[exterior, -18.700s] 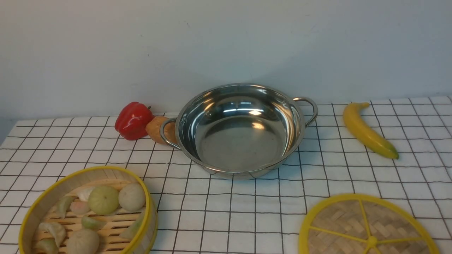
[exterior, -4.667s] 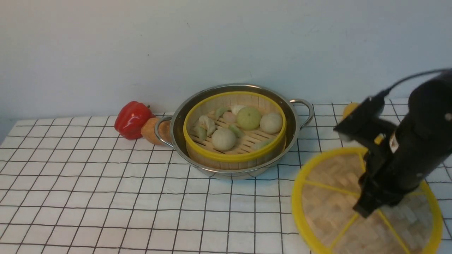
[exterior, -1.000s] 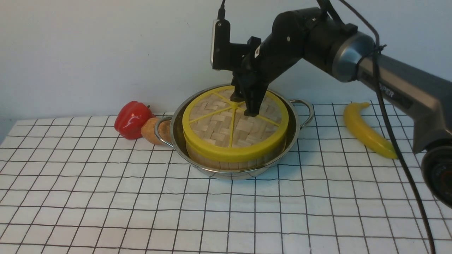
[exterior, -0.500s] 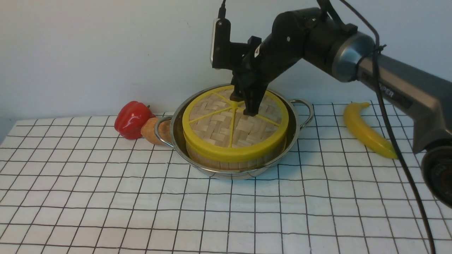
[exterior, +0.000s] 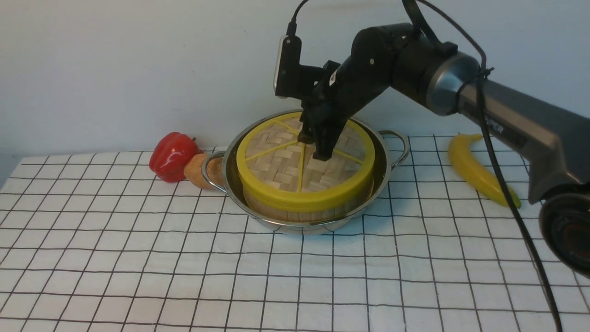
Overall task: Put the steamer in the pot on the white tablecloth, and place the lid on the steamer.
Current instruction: 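Place the bamboo steamer lid onto the steamer basket in the pot with the right gripper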
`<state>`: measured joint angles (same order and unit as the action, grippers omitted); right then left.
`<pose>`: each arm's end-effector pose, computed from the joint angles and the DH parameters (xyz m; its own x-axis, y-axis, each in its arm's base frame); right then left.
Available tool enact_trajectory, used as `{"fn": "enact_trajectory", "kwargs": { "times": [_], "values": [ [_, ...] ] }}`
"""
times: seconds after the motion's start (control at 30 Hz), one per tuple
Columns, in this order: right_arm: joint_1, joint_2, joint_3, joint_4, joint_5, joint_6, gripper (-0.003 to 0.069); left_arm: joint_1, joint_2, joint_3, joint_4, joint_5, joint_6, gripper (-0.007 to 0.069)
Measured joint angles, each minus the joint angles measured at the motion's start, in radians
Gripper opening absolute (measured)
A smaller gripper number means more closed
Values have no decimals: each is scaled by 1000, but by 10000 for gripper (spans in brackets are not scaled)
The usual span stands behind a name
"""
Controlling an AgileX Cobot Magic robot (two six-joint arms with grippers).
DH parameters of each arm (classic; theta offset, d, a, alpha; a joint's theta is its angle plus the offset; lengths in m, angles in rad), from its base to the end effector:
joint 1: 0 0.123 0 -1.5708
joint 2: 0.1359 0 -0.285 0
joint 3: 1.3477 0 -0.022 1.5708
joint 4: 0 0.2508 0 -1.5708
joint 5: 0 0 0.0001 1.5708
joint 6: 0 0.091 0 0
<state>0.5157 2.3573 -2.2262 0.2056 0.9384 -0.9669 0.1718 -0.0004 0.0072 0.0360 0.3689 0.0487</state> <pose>0.4530 0.2740 0.2319 -0.0535 -0.8778 -0.4760 -0.9139 0.2351 -0.3309 0.0521 0.0102 0.1776 -0.2942 0.0324 -0.9552 -0.1596 0.9837 0.0825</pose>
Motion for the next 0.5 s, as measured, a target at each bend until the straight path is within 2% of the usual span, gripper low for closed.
{"fn": "enact_trajectory", "kwargs": {
  "times": [0.5],
  "values": [
    [0,-57,-1,-76,-20,2,300,0,0,0,0,0,0,243]
  ]
}}
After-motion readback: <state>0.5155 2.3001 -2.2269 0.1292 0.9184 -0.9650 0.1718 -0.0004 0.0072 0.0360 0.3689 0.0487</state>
